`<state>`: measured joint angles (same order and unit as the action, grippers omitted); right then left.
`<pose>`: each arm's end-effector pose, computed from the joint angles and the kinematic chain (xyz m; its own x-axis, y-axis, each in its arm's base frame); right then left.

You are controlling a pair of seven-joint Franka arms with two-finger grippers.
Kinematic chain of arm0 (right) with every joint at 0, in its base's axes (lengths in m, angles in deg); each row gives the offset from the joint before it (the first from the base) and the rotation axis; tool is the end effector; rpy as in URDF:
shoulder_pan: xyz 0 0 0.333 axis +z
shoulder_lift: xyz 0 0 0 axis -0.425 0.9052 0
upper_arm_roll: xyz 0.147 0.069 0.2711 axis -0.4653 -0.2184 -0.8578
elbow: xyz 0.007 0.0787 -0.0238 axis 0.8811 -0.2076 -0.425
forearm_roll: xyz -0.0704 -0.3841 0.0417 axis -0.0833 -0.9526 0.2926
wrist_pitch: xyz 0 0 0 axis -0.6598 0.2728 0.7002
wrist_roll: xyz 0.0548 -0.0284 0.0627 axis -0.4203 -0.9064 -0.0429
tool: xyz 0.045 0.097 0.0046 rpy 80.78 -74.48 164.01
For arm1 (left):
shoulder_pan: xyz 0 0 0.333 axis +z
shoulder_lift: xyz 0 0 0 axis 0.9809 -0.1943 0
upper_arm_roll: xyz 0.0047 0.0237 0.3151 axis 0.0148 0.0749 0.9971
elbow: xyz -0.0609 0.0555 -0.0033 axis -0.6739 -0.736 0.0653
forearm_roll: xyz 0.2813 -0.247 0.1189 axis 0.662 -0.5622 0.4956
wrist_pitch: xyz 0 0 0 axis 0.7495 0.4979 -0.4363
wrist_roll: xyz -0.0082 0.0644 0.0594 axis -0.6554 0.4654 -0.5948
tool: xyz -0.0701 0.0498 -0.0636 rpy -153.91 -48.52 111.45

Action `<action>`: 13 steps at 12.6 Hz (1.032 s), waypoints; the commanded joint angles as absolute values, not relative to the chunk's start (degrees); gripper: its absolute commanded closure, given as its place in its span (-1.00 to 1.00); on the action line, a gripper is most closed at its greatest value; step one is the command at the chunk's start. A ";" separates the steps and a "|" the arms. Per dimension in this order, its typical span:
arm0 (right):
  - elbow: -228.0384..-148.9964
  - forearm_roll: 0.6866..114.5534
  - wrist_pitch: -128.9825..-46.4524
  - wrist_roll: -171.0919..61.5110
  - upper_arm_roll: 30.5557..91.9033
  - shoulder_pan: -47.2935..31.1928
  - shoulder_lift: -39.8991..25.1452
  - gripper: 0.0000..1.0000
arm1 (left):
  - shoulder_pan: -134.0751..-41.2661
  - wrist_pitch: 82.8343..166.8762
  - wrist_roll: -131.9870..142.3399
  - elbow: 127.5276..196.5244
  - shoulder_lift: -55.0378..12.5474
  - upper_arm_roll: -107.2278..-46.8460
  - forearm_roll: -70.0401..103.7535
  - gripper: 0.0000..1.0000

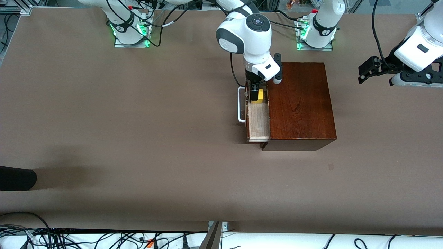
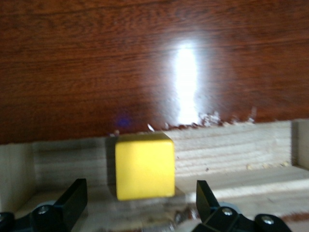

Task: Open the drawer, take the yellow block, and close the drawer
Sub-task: 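Lower the right gripper and close it on the yellow cube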

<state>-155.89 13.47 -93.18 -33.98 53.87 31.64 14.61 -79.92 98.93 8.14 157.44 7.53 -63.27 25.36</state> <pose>0.4141 0.6547 0.3391 0.0432 0.9940 0.1007 0.9866 -0.0583 0.1523 0.5352 -0.0545 0.6151 0.9992 -0.0365 -0.0148 -0.0364 -0.9993 0.0034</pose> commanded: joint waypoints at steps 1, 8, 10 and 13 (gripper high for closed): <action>-153.66 12.69 -93.65 -33.37 54.55 32.59 16.44 -1.00 | -80.38 97.34 9.25 155.92 7.28 -62.93 24.35 -1.00; -153.66 10.32 -94.71 -33.01 54.55 32.60 17.59 -0.62 | -80.47 97.25 9.17 155.92 7.36 -63.02 24.35 -1.00; -153.66 10.23 -94.62 -33.10 54.55 32.60 17.59 -0.15 | -80.47 97.25 9.17 155.83 7.36 -63.28 24.35 -1.00; -153.66 10.23 -94.88 -33.02 54.55 32.42 17.50 0.50 | -80.47 97.25 9.08 155.83 7.36 -63.54 24.35 -1.00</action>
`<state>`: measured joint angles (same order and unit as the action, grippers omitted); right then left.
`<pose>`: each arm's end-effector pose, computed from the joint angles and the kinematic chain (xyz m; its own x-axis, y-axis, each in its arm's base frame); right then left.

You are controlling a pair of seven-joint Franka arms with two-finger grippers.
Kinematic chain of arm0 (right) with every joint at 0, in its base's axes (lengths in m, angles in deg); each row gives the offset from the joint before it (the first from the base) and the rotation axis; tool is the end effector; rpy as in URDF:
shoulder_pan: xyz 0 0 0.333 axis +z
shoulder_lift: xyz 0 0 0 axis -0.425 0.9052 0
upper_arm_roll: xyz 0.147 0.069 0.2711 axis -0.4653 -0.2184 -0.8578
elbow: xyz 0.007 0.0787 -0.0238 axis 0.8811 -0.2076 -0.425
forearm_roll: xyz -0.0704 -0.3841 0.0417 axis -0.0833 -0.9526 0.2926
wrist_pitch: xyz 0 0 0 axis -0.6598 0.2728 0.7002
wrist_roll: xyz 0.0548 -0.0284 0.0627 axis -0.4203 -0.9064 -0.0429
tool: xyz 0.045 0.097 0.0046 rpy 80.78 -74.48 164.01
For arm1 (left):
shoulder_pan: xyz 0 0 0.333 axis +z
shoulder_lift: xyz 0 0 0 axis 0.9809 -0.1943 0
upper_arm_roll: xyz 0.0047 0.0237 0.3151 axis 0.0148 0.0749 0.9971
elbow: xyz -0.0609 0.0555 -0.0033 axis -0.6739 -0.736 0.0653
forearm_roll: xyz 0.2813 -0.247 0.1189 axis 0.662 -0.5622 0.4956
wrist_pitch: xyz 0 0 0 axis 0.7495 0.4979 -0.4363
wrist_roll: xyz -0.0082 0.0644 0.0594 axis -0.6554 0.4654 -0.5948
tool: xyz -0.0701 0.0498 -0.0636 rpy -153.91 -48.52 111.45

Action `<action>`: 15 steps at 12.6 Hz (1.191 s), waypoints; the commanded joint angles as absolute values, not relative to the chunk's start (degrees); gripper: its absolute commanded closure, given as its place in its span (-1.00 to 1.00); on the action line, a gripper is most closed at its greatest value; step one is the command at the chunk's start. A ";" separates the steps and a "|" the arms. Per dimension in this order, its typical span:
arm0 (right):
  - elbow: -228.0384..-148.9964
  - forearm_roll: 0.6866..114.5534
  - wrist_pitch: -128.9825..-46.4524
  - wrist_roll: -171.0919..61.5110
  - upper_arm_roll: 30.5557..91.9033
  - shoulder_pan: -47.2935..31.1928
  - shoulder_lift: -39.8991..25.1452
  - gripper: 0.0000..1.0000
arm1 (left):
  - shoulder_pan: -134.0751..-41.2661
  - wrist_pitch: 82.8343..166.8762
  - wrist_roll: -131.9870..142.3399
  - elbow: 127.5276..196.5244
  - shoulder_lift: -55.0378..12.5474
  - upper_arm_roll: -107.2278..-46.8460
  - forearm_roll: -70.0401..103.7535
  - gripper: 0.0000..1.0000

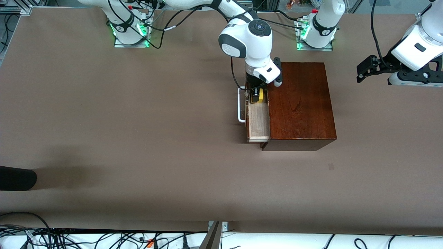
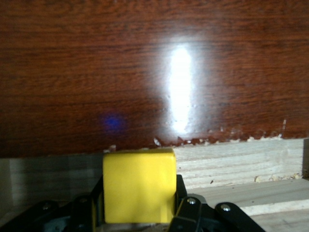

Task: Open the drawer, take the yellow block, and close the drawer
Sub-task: 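Lower the right gripper and close it on the yellow cube, then lift the yellow cube out of the drawer with the right gripper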

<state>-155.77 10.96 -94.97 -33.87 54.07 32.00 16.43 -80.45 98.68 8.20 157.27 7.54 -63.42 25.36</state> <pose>0.4145 0.6582 0.3189 0.0141 0.9966 0.0815 0.9817 -0.0292 0.1881 0.5341 -0.0609 0.6162 0.9987 -0.0494 -0.0160 -0.0493 -0.9988 0.0031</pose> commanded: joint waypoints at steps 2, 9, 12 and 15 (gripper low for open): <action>-153.66 10.31 -94.44 -33.45 54.55 32.42 17.41 0.90 | -80.47 97.25 9.08 155.83 7.36 -63.55 24.35 -1.00; -147.33 14.70 -79.26 -35.83 54.55 30.84 13.38 0.90 | -80.47 96.55 8.90 155.83 7.36 -63.55 24.27 -1.00; -147.33 16.89 -75.47 -35.92 54.81 28.39 8.64 0.90 | -80.47 96.55 8.90 155.83 7.36 -63.55 24.27 -1.00; -147.33 21.55 -70.12 -36.09 55.08 21.28 4.24 0.90 | -80.47 96.55 8.90 155.83 7.36 -63.46 24.27 -1.00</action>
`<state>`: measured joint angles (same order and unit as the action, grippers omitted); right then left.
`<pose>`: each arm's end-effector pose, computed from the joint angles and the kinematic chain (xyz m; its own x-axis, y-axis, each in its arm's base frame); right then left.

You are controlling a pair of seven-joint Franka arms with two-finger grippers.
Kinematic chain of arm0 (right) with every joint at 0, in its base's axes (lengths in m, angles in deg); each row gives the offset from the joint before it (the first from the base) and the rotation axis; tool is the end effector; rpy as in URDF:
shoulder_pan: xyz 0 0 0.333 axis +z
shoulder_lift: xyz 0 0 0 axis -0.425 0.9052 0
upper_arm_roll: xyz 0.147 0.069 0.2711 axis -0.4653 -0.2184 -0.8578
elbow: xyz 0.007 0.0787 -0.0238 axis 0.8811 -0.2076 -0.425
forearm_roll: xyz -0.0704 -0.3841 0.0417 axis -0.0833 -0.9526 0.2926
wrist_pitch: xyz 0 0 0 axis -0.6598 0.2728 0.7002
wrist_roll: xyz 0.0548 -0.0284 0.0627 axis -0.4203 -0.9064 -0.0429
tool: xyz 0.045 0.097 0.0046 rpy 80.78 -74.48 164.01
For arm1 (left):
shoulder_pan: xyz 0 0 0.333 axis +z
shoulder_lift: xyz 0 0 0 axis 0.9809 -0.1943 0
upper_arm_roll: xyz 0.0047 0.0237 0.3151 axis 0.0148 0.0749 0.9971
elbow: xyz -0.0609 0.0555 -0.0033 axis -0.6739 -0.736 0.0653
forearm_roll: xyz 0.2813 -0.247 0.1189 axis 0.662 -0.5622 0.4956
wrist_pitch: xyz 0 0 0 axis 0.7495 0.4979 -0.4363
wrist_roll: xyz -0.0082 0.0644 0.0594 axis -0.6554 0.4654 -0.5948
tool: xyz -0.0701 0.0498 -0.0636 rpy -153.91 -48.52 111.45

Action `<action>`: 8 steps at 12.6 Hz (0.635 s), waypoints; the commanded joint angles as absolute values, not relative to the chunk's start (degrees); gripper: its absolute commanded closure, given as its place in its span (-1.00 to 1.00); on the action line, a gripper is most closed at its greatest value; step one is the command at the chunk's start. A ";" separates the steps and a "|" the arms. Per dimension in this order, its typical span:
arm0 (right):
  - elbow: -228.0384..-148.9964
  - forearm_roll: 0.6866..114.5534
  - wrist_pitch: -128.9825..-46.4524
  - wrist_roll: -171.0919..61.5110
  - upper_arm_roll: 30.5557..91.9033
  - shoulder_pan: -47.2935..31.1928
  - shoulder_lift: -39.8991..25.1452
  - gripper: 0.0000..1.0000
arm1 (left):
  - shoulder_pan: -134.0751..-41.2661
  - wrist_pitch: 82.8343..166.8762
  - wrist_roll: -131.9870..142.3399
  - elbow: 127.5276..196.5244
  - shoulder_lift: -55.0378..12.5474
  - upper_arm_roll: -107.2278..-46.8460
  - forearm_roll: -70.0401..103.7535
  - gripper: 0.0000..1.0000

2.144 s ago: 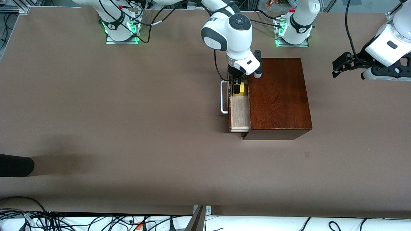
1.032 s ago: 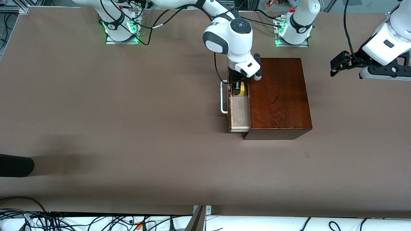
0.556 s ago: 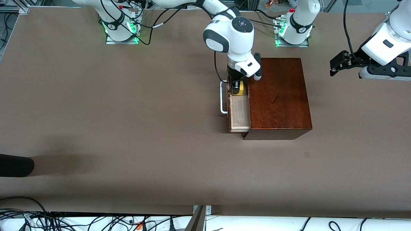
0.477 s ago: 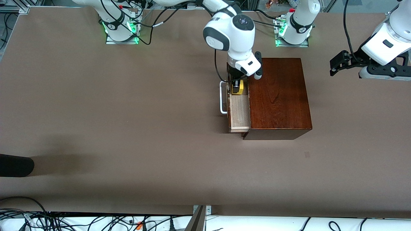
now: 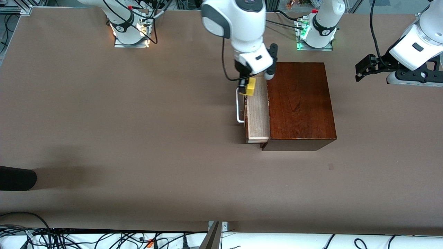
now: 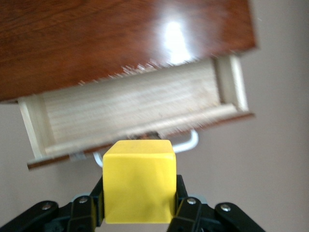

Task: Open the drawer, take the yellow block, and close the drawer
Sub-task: 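Lift the yellow cube out of the drawer with the right gripper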

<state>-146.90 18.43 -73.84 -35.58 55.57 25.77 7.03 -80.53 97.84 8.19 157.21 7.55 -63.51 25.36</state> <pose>0.4731 0.5801 0.4830 0.2436 0.9661 0.0860 0.9649 -0.2504 0.0793 0.5323 -0.0623 0.6156 0.9982 -0.0522 -0.0294 -0.0522 -0.9986 0.0022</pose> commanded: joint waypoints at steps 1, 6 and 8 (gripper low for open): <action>-147.59 21.83 -68.53 -36.00 55.16 18.30 2.14 0.90 | -80.47 96.55 8.90 155.83 7.36 -63.46 24.27 -1.00; -148.56 22.00 -62.90 -36.36 56.83 6.42 -2.98 0.90 | -80.47 96.55 8.90 155.83 7.36 -63.37 24.27 -1.00; -148.73 24.89 -59.48 -35.75 57.80 1.68 -4.29 0.93 | -80.47 96.55 8.90 155.83 7.36 -63.46 24.27 -1.00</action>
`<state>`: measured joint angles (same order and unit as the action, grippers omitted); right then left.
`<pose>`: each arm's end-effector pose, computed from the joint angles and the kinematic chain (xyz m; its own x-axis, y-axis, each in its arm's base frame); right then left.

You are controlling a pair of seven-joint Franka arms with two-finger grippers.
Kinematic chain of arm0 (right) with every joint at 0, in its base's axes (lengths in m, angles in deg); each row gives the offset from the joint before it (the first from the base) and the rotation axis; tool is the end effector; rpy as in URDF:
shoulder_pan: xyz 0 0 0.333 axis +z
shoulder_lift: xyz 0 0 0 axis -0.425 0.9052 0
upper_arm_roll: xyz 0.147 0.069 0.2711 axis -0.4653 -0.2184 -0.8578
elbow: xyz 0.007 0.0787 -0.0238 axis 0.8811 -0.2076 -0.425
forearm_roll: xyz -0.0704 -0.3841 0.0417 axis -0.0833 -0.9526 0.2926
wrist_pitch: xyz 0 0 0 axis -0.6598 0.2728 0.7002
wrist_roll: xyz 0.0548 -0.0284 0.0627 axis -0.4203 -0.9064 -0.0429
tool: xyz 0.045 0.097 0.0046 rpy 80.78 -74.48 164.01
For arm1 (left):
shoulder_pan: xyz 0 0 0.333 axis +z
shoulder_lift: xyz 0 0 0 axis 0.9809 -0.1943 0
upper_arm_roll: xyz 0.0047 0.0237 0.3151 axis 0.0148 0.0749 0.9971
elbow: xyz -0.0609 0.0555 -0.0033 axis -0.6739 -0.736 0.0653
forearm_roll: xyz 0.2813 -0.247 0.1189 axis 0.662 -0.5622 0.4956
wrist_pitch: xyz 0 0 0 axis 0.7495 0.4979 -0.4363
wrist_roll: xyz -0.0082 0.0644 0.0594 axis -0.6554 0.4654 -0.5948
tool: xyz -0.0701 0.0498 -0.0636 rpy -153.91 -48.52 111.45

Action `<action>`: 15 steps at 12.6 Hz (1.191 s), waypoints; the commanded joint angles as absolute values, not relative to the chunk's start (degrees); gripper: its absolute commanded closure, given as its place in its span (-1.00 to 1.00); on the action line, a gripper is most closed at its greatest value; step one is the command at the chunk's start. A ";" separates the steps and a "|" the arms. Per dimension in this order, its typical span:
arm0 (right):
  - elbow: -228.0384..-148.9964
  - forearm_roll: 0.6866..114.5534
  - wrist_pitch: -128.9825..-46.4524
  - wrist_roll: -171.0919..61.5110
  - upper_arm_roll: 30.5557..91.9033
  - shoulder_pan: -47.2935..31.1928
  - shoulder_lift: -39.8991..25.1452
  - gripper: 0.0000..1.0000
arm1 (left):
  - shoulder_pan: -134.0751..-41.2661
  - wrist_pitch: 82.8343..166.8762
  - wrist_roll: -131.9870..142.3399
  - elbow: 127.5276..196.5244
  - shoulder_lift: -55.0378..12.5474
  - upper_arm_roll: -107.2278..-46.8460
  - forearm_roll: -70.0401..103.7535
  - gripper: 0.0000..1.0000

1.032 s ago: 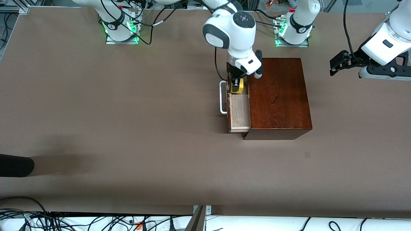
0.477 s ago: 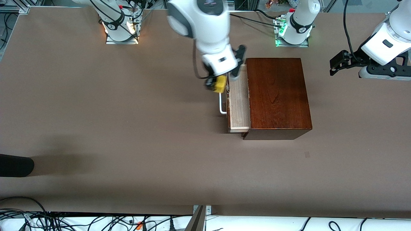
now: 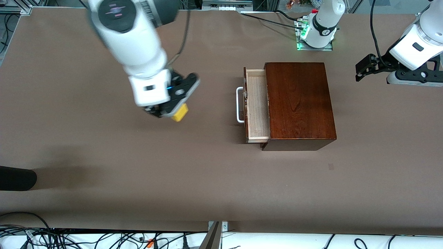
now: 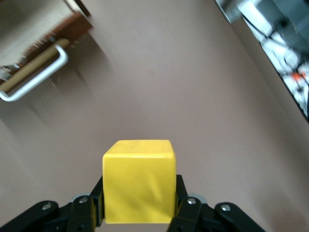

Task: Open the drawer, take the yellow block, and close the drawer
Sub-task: 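Lift the yellow cube out of the drawer with the right gripper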

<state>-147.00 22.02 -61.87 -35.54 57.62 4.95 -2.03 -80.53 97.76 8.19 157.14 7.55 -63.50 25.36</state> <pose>0.6092 0.3378 0.5764 0.6025 0.7961 0.0569 0.7967 -0.6042 0.0173 0.5322 -0.0622 0.6160 0.9982 -0.0520 -0.0296 -0.0520 -0.9986 0.0022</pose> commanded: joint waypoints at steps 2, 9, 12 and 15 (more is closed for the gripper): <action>-149.78 26.13 -57.36 -35.39 59.46 -1.05 -5.26 0.96 | -80.47 96.46 8.90 155.83 7.36 -63.37 24.27 -1.00; -181.66 27.10 -72.26 -34.86 59.56 -13.44 -17.57 1.00 | -80.47 96.46 8.90 155.83 7.36 -63.37 24.27 -1.00; -191.86 27.19 -83.59 -34.68 59.65 -15.74 -17.48 1.00 | -80.38 96.46 8.99 155.83 7.36 -63.37 24.27 -1.00; -198.81 26.49 -93.88 -38.97 59.65 -16.53 -15.47 1.00 | -80.47 96.46 8.82 155.83 7.36 -63.37 24.27 -1.00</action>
<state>-193.71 26.08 -88.60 -35.91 60.40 -15.60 -14.45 -80.52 97.67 8.19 157.11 7.55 -63.44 25.36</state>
